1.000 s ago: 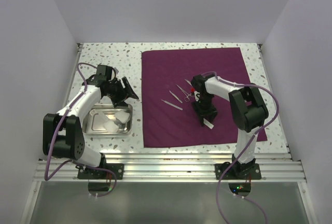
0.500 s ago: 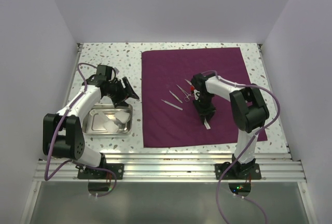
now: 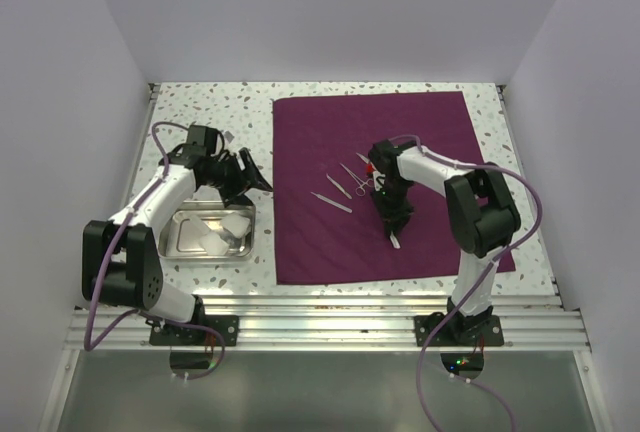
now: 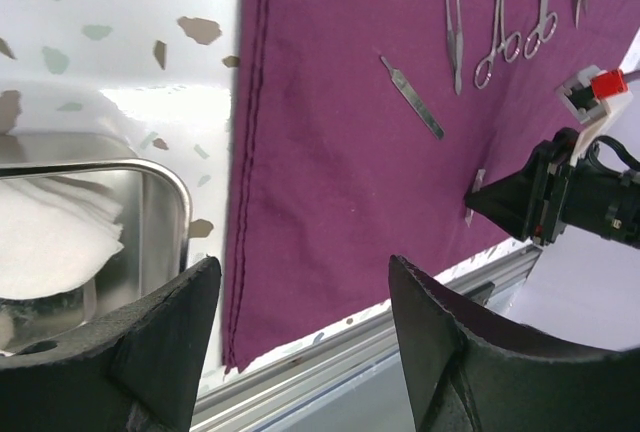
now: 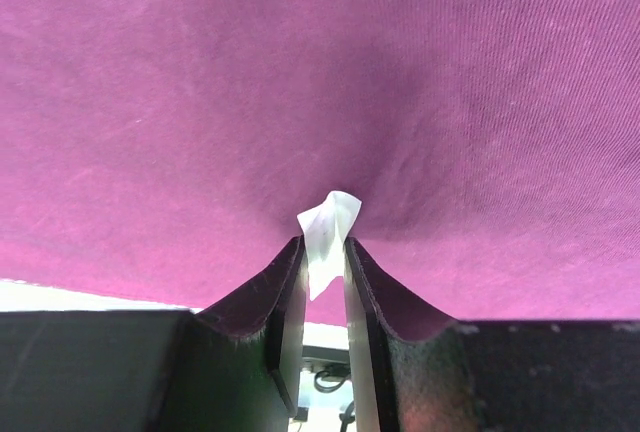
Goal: Prepare the surgical pack
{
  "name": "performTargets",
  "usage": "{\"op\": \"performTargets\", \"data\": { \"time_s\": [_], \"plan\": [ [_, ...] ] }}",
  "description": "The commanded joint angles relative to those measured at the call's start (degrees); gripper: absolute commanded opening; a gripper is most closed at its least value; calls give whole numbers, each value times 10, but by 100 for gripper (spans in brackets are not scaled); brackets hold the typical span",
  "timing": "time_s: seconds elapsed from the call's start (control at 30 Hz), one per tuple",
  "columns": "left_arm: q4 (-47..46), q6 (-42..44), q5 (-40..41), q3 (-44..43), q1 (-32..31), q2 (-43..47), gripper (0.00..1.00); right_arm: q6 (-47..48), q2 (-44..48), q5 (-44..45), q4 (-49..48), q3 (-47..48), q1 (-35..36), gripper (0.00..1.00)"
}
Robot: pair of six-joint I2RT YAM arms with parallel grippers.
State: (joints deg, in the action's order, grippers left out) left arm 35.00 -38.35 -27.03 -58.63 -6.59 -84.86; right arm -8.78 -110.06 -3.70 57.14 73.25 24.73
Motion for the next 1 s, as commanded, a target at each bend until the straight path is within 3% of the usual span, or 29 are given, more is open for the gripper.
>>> {"op": "performTargets", "data": {
  "time_s": [0.0, 0.33, 0.63, 0.97],
  "plan": [
    [-34, 6, -44, -3, -13, 14, 72, -16, 42, -23, 5, 11, 1, 25],
    [-104, 1, -80, -41, -140, -28, 72, -106, 49, -99, 23, 71, -6, 24],
    [-172, -12, -53, -82, -254, -88, 73, -225, 60, -198, -13, 109, -32, 24],
    [-195, 6, -10, -148, -316, -158, 68, -329, 78, -242, -52, 126, -31, 24]
  ]
}}
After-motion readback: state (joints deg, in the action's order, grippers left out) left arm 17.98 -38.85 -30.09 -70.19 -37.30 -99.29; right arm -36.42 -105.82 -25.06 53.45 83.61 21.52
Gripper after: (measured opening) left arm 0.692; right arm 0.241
